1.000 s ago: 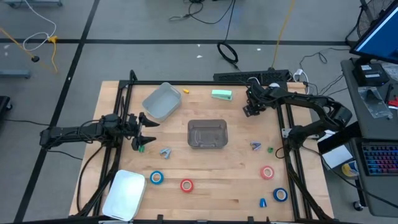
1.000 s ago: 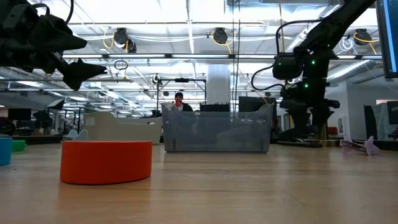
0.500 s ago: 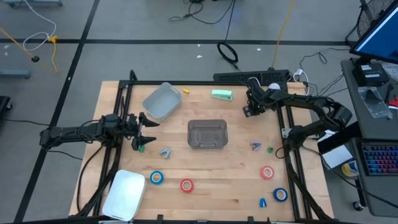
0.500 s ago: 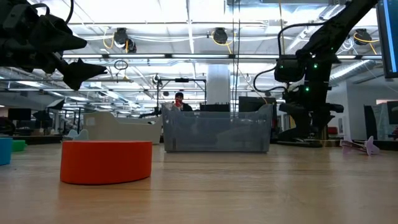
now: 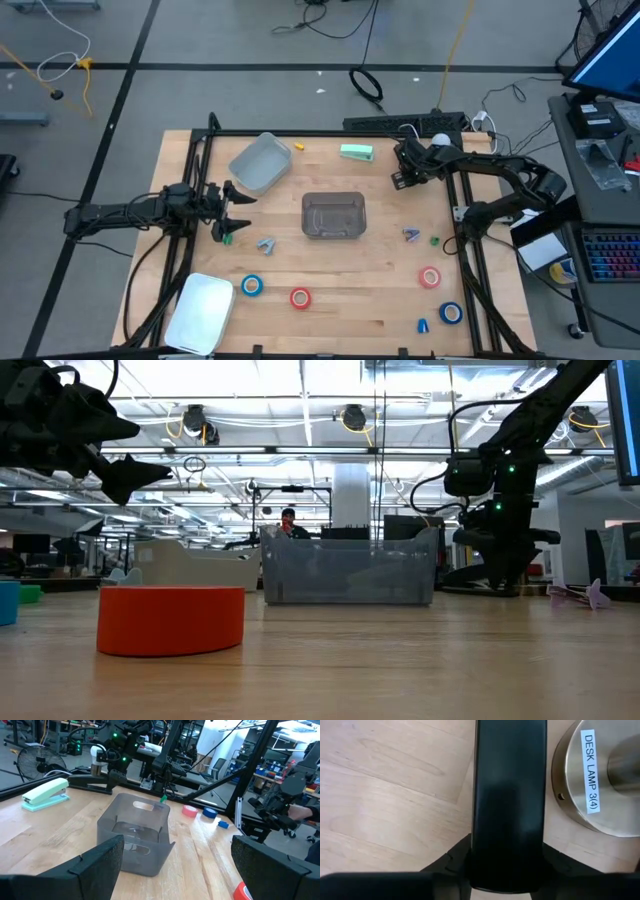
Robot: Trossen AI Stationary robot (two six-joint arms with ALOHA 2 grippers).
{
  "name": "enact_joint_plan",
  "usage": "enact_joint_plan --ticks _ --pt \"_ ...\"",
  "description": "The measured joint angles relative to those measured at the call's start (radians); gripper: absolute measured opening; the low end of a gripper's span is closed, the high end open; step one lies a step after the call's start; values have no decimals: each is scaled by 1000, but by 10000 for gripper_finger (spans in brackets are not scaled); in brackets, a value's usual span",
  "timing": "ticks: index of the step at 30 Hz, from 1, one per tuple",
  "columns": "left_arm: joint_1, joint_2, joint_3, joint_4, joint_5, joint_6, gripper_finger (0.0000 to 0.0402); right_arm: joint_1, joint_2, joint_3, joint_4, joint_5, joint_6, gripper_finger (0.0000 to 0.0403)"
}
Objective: Pick and place Stapler, Stapler remover, tape
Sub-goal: Put the black stapler into the white bin
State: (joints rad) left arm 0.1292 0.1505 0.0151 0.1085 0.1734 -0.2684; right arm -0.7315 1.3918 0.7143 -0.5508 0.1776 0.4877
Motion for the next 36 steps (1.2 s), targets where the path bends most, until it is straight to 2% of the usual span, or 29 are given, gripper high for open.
enact_joint_plan --ticks 9,15,20,29,36 --pt "0 0 0 0 0 -1 365 0 1 -1 22 0 -9 225" --pt "0 0 0 0 0 -1 365 0 1 -1 90 0 -9 243" --pt "0 0 0 0 0 -1 365 0 1 -1 78 0 -10 219" --pt "0 0 0 0 0 4 365 0 0 0 -15 0 -24 124" --pt "0 0 0 0 0 4 365 0 -1 1 -22 -25 -45 122"
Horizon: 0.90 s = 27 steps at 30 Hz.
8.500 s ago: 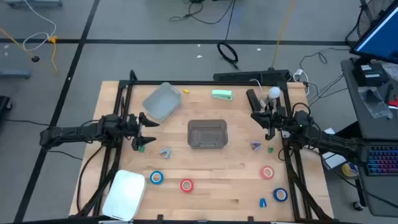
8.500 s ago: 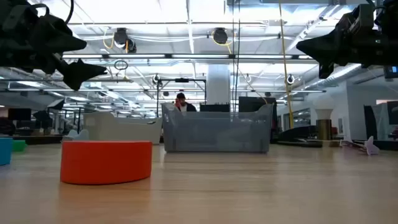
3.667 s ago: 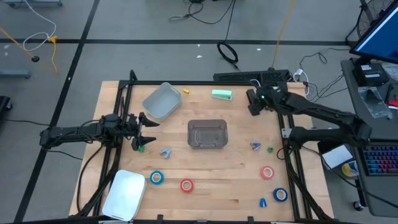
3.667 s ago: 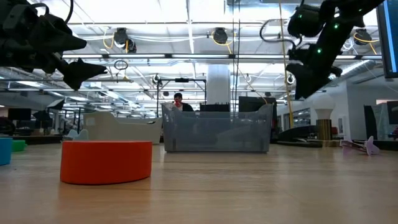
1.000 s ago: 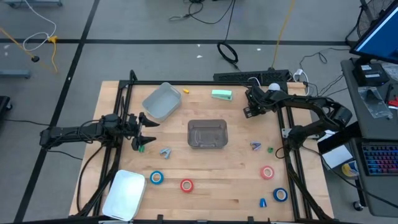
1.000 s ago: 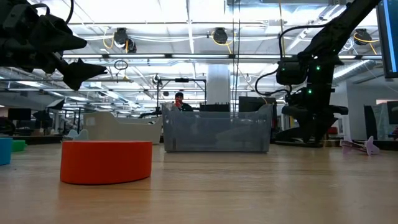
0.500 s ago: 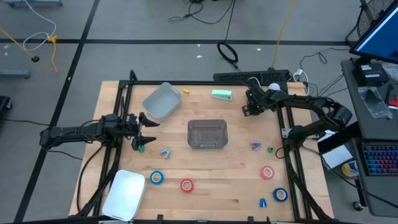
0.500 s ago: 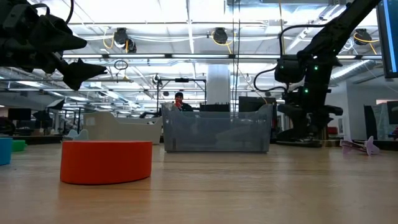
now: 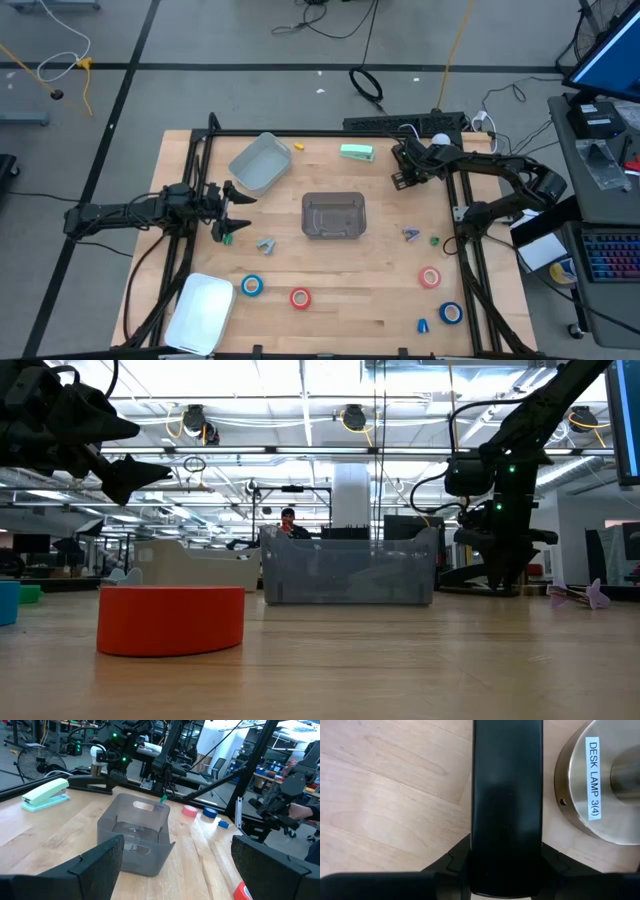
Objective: Pick and place Stapler, Stapler remover, tape
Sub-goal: Put the black stapler into the white bin
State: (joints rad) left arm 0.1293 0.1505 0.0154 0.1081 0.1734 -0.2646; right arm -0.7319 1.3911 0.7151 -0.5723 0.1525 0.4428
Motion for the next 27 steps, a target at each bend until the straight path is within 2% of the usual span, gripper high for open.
enact_joint_plan --ticks 6,11,17,24,27 --pt "0 0 0 1 0 -6 365 1 -22 0 -33 -40 -20 122" --pt "0 0 0 1 -22 -34 365 2 -83 -1 -143 -63 -60 122" --pt "0 0 0 33 -127 -30 365 2 -182 -2 -292 -63 -107 122" --pt "0 0 0 197 -269 -157 365 8 -309 -2 -306 -124 -141 122" --pt "0 0 0 239 -324 -165 365 8 -349 -2 -306 -154 -142 122"
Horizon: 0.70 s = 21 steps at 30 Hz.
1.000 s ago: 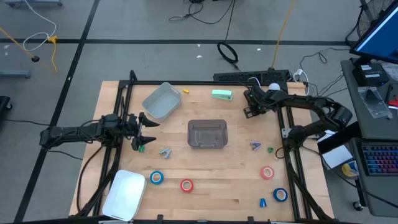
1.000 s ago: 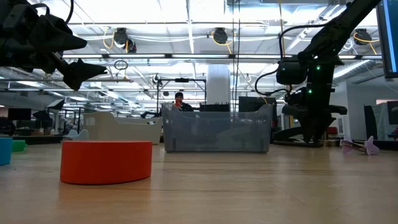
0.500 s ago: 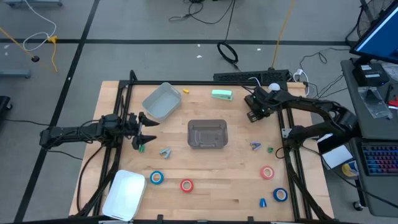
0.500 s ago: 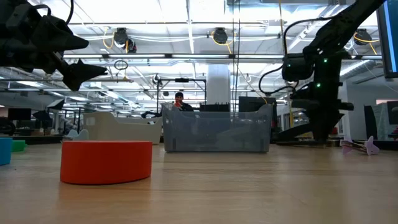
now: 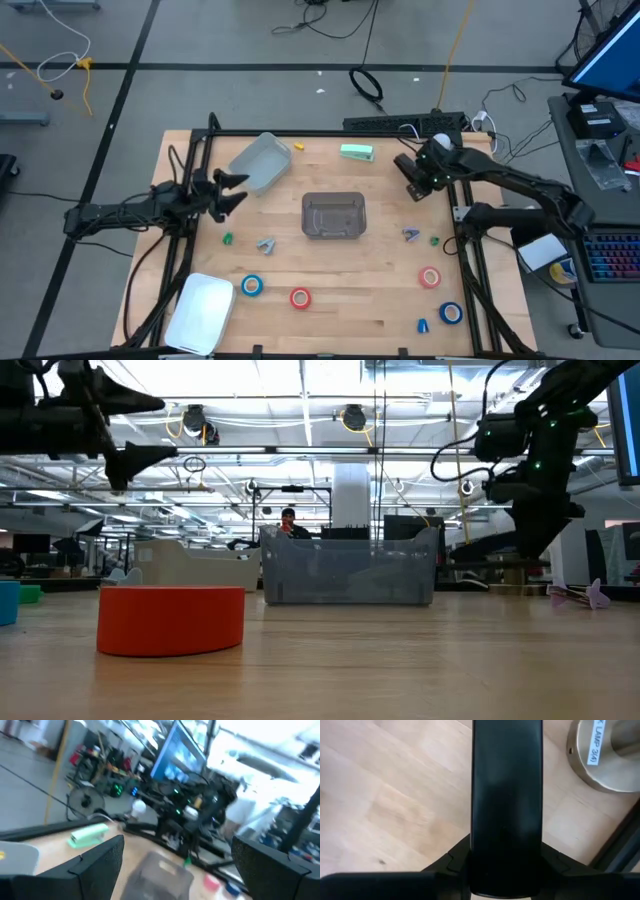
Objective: Pick and place Stapler, Stapler remover, tape
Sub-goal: Put the black stapler into the white bin
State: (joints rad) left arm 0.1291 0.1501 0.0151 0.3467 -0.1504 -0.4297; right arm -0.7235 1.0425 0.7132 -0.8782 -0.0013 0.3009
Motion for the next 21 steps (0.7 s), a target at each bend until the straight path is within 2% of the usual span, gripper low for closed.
enact_joint_plan --ticks 7,12,16,21 --pt "0 0 0 60 -197 28 365 19 -37 0 5 -30 -28 122" --pt "-1 35 17 76 -226 25 365 57 -36 0 37 -30 -33 122" --pt "-1 154 105 76 -220 63 365 98 -36 0 74 -31 -28 122" --pt "-1 420 289 67 -208 162 365 157 -36 0 130 -32 -26 122"
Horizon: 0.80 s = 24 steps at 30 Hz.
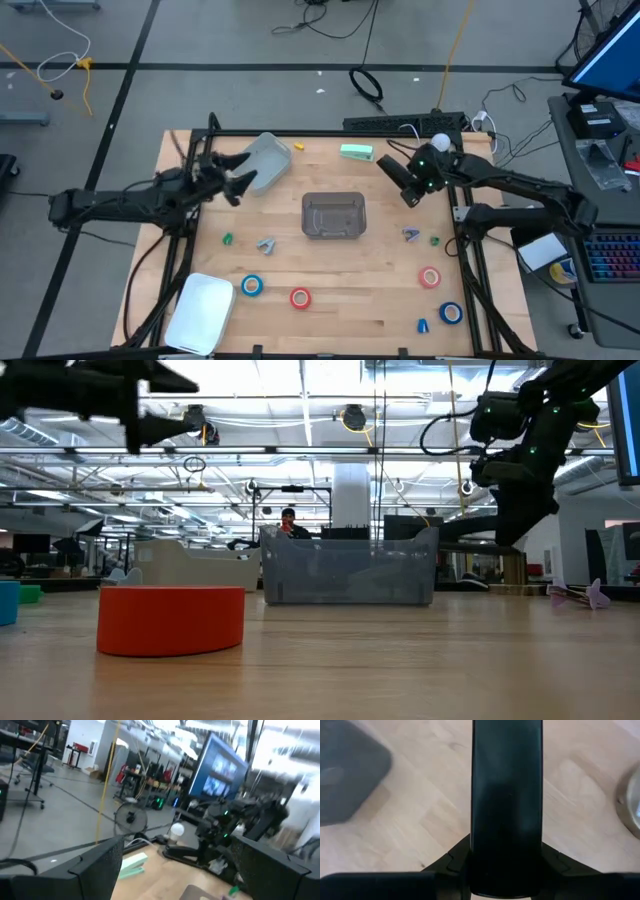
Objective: Pick and place Stapler, Stapler remover, tape
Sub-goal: Put the black stapler into the white bin
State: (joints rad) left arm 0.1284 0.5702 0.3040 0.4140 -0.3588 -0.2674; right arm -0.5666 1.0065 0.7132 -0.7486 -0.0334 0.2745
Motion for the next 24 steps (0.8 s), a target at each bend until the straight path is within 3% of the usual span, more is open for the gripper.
enact_joint_plan --ticks 11,19,24 --pt "0 597 457 -122 90 221 365 125 0 0 134 -24 -36 122" --pt "0 887 769 -177 92 389 365 176 0 0 216 -24 -79 122" --pt "0 1045 1009 -402 94 388 365 183 0 1 255 -22 -107 122"
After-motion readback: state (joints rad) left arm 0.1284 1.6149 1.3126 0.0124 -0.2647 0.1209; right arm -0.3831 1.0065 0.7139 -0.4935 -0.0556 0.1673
